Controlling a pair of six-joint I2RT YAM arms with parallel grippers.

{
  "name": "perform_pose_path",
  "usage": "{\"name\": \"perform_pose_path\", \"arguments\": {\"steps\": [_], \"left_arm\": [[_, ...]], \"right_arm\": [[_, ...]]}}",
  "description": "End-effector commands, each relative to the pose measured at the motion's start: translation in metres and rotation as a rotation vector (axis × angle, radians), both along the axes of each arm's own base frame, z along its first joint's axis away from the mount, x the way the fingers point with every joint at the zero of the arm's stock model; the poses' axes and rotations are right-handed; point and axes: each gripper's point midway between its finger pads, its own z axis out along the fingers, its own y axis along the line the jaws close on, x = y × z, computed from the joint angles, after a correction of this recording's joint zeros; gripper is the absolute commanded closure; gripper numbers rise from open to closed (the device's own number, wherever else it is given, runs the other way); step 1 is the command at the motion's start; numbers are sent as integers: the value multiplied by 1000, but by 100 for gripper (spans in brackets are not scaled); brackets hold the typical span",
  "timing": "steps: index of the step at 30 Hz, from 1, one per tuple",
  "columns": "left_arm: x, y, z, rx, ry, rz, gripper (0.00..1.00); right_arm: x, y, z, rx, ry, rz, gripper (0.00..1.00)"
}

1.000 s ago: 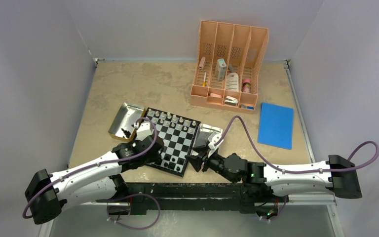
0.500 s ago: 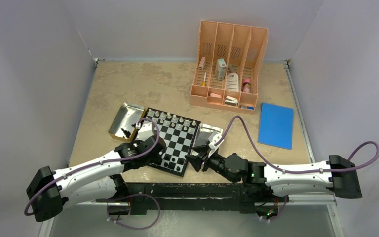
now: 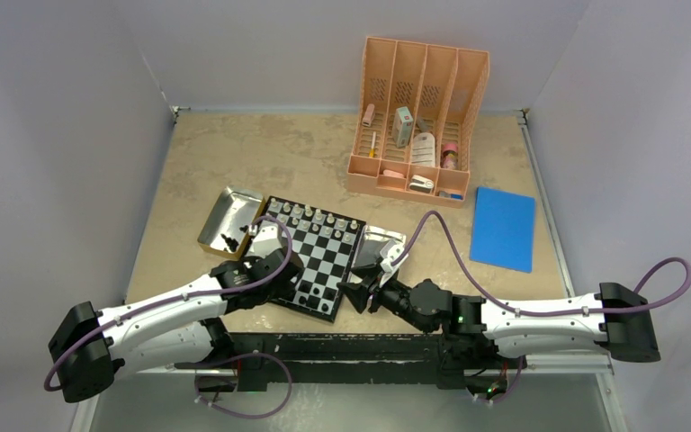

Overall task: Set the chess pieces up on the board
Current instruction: Place the chess piece on the chessboard.

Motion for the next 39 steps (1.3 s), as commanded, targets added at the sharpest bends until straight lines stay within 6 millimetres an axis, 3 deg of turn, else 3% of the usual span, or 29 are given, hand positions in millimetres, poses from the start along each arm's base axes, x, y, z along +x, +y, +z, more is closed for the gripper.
{"name": "perform_pose_path", "arguments": {"steps": [1, 39], "left_arm": [[5, -5, 12, -13, -35, -5, 85], [-1, -15, 11, -5, -8, -50, 78]], "right_arm": [[1, 3, 25, 75, -24, -3, 49], [1, 6, 27, 66, -32, 3, 49]]}}
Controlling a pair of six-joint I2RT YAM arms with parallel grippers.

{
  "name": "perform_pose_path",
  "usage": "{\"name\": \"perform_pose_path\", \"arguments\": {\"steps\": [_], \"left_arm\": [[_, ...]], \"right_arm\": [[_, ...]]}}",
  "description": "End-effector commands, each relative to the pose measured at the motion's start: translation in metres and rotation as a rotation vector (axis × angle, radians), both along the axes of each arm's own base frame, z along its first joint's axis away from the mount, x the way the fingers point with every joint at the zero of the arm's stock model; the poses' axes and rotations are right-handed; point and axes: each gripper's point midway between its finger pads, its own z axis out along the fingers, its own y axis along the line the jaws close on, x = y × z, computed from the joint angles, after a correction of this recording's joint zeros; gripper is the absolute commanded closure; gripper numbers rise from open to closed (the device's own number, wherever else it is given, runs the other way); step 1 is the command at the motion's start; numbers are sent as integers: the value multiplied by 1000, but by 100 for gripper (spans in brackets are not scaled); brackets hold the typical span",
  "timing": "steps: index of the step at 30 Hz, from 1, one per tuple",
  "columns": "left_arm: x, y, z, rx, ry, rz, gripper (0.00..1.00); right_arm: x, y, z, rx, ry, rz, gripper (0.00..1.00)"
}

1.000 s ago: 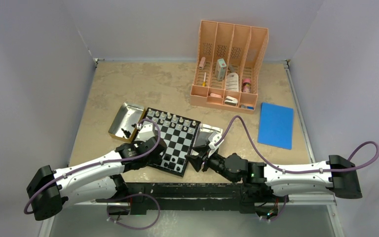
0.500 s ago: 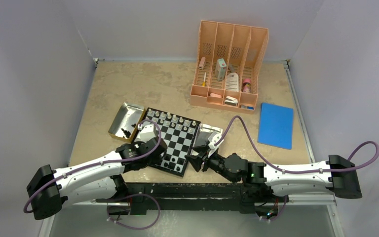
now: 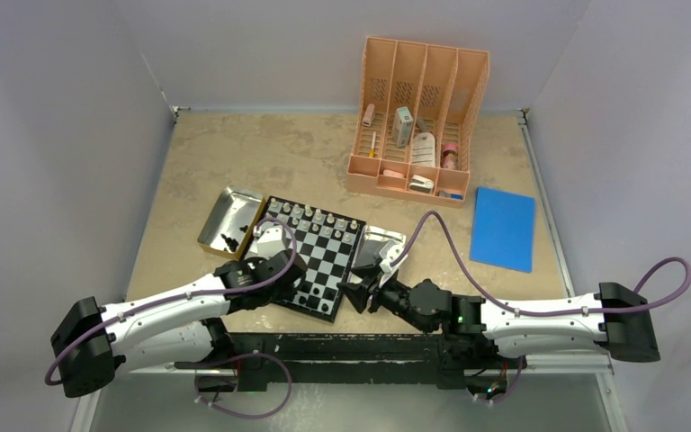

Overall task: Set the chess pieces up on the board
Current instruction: Place the chess piece on the chessboard.

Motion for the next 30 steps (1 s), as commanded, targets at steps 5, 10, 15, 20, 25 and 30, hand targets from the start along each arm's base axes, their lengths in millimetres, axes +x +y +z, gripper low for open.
{"name": "perform_pose_path", "arguments": {"steps": [5, 10, 15, 20, 25, 30], "left_arm": [[2, -14, 8, -10, 6, -36, 76], [0, -16, 7, -7, 18, -48, 75], [-2, -18, 11, -15, 21, -61, 70], [-5, -15, 13, -11, 32, -55, 69], [-8, -15, 12, -17, 49, -58, 71], [-10, -14, 8, 16, 75, -52, 72]], "right_arm": [[1, 6, 29, 71, -28, 1, 49], [2, 5, 33, 78, -35, 0, 49], [2, 5, 34, 78, -35, -3, 49], [2, 3, 34, 88, -33, -6, 49], [2, 3, 35, 92, -33, -4, 49], [2, 3, 34, 90, -33, -4, 49]]}}
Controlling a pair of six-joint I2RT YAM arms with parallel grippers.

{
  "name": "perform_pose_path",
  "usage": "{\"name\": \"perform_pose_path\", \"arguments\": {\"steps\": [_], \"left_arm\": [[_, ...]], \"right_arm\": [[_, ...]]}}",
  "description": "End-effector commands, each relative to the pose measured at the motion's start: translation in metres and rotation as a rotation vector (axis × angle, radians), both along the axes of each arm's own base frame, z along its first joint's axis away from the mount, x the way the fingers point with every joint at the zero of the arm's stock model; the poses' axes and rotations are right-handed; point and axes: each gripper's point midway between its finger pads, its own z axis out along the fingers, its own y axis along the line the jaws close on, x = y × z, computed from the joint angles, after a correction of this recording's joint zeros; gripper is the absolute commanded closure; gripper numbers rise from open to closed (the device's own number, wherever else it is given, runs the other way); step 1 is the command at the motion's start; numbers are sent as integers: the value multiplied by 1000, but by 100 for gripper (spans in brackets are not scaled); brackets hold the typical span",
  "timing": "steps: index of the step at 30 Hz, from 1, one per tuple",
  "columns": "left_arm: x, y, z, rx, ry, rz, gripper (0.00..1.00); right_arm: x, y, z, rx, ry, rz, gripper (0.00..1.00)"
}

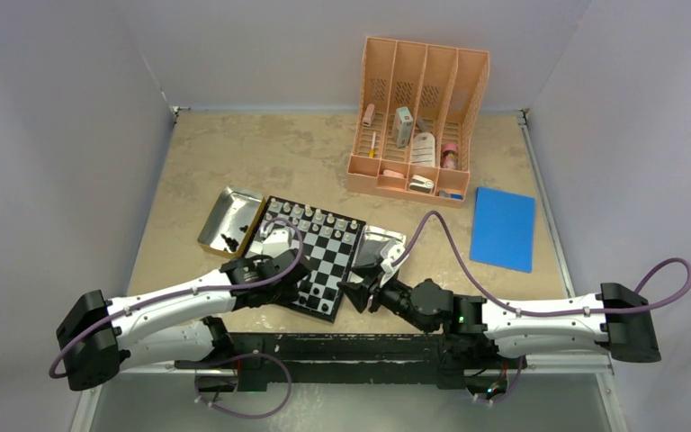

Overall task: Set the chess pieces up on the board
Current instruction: Place the chess piece on the chessboard.

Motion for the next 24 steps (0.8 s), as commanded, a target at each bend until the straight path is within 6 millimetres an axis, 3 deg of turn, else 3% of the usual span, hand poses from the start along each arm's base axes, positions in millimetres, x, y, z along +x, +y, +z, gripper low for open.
{"name": "perform_pose_path", "arguments": {"steps": [1, 13, 24], "left_arm": [[4, -8, 10, 1, -1, -3, 73], [7, -4, 7, 16, -20, 28, 87], [14, 2, 8, 45, -58, 59, 89]], "right_arm": [[1, 4, 31, 87, -23, -4, 49], [2, 6, 32, 86, -29, -4, 49], [2, 7, 35, 93, -30, -4, 49]]}}
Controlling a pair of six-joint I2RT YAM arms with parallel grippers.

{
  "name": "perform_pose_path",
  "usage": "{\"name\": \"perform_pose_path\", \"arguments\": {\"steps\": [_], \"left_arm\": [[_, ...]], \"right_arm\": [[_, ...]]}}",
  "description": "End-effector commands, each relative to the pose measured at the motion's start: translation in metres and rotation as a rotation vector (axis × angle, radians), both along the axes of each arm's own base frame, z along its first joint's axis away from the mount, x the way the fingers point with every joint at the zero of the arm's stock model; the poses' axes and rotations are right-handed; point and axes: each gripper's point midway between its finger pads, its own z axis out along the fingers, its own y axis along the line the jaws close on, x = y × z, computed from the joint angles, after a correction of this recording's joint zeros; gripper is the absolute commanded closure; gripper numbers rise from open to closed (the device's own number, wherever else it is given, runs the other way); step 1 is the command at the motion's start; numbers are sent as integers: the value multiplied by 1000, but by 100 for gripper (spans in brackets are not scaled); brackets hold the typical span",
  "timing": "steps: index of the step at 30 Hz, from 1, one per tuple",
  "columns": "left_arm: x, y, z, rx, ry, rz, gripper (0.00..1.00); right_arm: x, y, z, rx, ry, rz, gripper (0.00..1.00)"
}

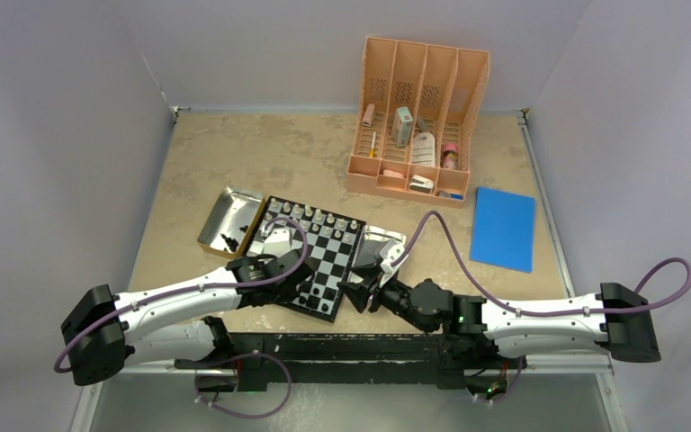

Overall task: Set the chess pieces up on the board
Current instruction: Place the chess piece on the chessboard.

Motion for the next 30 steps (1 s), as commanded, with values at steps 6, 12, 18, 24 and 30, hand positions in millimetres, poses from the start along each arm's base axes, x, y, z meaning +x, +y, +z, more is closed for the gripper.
{"name": "perform_pose_path", "arguments": {"steps": [6, 12, 18, 24, 30], "left_arm": [[11, -5, 10, -2, -47, 27, 86], [12, -5, 10, 1, -48, 34, 75], [15, -12, 23, -38, -68, 27, 71], [24, -20, 50, -103, -142, -3, 70], [40, -22, 79, -153, -213, -33, 67]], "right_arm": [[2, 7, 33, 90, -25, -5, 49], [2, 4, 34, 92, -24, -10, 49], [2, 5, 34, 111, -9, -10, 49], [-5, 16, 29, 124, 29, 29, 49], [-11, 28, 24, 134, 75, 64, 49]]}}
